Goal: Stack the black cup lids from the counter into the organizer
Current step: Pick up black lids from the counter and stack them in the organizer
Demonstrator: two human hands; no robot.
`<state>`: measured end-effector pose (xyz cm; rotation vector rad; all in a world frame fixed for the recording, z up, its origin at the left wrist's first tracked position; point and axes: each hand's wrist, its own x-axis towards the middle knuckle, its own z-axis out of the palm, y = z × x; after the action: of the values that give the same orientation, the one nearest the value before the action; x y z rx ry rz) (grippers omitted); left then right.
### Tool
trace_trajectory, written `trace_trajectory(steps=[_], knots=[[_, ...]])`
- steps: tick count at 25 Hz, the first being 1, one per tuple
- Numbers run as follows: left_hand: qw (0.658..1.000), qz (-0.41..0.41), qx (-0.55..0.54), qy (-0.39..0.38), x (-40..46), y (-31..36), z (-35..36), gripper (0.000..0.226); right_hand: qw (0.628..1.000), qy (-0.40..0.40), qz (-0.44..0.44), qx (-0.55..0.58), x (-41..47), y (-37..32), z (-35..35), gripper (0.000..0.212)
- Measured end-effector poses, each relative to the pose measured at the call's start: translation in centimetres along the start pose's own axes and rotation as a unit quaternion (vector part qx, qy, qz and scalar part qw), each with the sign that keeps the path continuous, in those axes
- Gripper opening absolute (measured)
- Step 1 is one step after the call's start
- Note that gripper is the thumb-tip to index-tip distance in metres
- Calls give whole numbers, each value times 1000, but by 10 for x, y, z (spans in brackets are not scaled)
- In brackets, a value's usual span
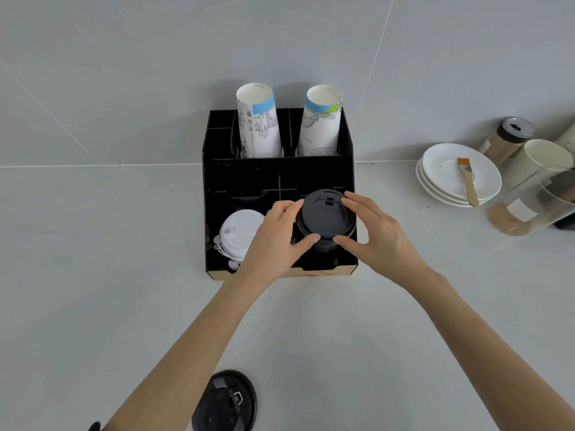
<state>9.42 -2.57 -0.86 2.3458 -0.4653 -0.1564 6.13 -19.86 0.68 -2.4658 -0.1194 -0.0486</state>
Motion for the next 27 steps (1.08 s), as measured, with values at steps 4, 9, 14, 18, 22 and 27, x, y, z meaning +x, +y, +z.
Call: trace_trajectory(steps=[4,9,14,18,22,27], knots=[[1000,-8,2,-4,13,-3,2,63,1000,-11,8,0,12,6,1,58],[1000,-13,4,-8,22,-8,7,61,1000,-26,15,-6,21,13,3,59],[1000,-19,-8,-15,22,-13,12,60,999,-42,22,-6,22,16,7,59],[1000,-19,-15,-8,21,-13,14,60,999,-42,26,0,18,17,12,60],[1000,-6,9,-7,18,-12,15,60,999,-33,36,14,12,18,16,60],[1000,-12,-10,-7,18,-12,14,59,999,-26,40,15,10,17,16,60]])
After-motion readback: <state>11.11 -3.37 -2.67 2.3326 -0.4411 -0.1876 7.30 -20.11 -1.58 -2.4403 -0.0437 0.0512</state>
